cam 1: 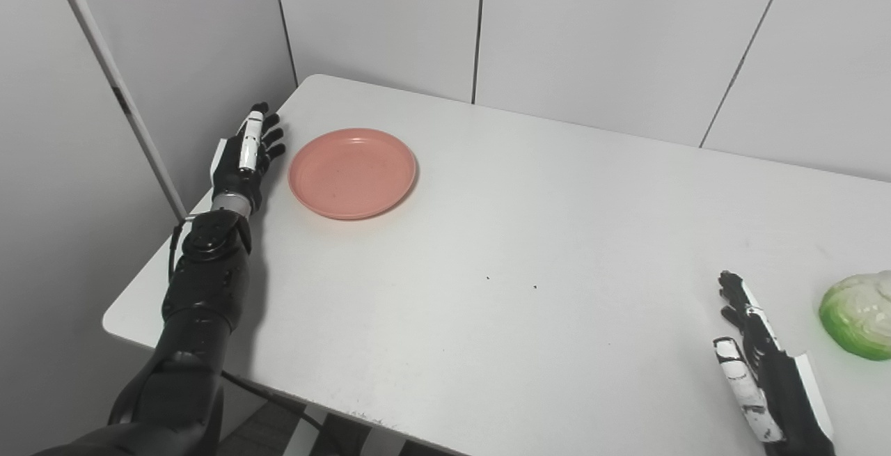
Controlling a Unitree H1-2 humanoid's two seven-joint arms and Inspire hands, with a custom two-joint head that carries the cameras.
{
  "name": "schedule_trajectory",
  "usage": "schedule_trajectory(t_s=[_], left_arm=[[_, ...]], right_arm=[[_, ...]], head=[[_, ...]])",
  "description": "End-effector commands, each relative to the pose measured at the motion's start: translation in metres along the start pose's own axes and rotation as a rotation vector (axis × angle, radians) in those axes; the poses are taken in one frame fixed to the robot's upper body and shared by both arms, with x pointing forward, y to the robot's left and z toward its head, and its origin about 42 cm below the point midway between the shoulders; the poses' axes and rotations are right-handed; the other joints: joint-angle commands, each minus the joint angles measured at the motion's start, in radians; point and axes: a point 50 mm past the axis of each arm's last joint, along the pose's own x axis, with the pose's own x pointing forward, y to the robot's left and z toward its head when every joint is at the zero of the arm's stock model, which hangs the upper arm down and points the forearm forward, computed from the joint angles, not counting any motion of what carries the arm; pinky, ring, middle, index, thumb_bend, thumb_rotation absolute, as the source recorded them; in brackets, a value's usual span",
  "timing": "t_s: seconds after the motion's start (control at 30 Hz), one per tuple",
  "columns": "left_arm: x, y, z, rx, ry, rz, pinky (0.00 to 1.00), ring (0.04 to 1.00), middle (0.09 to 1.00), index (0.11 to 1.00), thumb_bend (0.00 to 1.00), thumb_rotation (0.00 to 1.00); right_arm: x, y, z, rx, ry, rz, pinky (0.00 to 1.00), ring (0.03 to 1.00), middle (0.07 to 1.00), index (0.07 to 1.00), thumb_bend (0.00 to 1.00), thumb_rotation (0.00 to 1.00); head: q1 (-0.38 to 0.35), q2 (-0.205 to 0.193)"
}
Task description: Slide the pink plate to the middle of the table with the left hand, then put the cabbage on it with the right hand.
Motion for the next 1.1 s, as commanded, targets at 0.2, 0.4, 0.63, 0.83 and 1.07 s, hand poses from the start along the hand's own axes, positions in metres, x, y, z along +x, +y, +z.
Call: schedule_trajectory(t_s=[0.2,0.4,0.63,0.83,1.07], left_arm=[[0.016,-0.015,0.017,0.016,-0.021,-0.040,0.89,0.919,0.923,0.903,0.40,1.00],[0.018,-0.025,0.010,0.009,0.004,-0.088,0.92,0.934,0.941,0.927,0.43,0.95],[0.009,-0.054,-0.001,0.006,0.037,-0.165,0.91,0.925,0.927,0.912,0.38,1.00],[0.000,-0.079,-0.005,-0.006,0.049,-0.221,0.94,0.939,0.942,0.924,0.38,1.00],[-0.012,-0.100,-0.012,-0.014,0.095,-0.295,0.96,0.950,0.955,0.944,0.41,1.00]], right_arm=[[-0.006,0.005,-0.011,0.007,0.065,0.006,0.92,0.944,0.945,0.934,0.34,1.00],[-0.006,0.006,-0.012,0.004,0.059,0.007,0.92,0.941,0.943,0.932,0.35,1.00],[-0.005,0.007,-0.011,0.001,0.061,0.006,0.91,0.933,0.939,0.927,0.36,1.00],[-0.005,0.008,-0.010,-0.001,0.058,0.005,0.91,0.930,0.939,0.928,0.35,1.00],[-0.005,0.008,-0.010,-0.002,0.053,0.010,0.91,0.935,0.942,0.932,0.35,1.00]], head=[[-0.002,0.001],[-0.007,0.002],[-0.011,0.005],[-0.014,0.008],[-0.023,0.015]])
